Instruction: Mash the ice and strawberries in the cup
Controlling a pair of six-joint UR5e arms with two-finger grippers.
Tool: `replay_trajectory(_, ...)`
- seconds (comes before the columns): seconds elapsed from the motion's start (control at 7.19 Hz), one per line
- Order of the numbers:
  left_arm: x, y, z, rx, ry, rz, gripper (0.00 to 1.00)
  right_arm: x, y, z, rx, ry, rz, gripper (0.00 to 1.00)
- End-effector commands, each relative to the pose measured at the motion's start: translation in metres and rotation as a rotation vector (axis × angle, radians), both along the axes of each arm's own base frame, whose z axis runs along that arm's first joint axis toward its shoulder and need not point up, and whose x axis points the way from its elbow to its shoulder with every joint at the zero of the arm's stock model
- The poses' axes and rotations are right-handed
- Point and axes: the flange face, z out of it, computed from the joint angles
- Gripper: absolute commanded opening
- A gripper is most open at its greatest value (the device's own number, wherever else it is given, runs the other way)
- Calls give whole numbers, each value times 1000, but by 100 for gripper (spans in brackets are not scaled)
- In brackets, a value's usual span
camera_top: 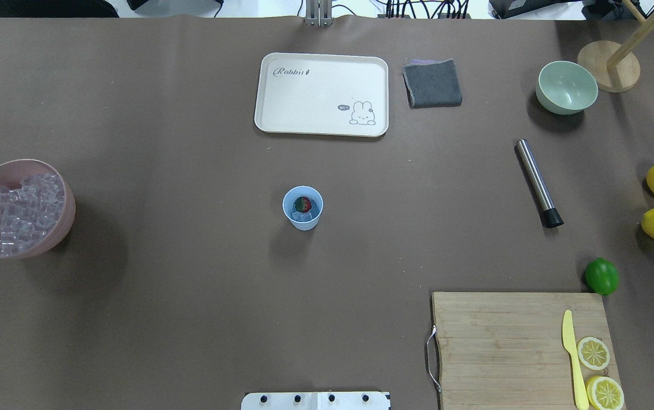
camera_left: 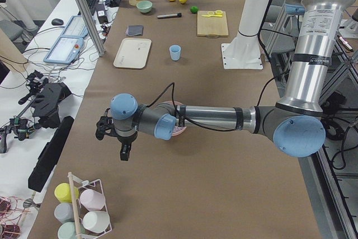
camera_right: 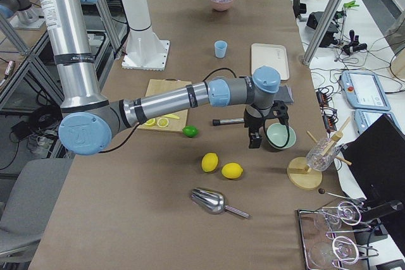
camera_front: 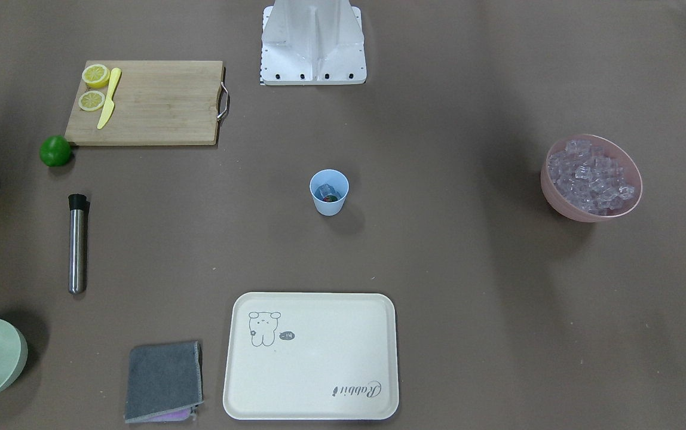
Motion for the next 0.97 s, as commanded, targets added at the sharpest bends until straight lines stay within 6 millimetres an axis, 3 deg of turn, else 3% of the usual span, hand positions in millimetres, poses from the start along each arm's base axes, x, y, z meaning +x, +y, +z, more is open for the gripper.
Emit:
replay_trajectory(0.0, 1, -20, -21, -60, -6, 5, 97, -2, -6, -11, -15, -7, 33, 100)
replay_trajectory(0.14, 2, -30, -29, -83, -8, 4, 97, -2, -7, -15, -26, -9, 56, 100)
replay_trajectory(0.83, 4, -33, -38, -90, -4, 13, 97, -2, -7, -17, -31, -7, 65, 100)
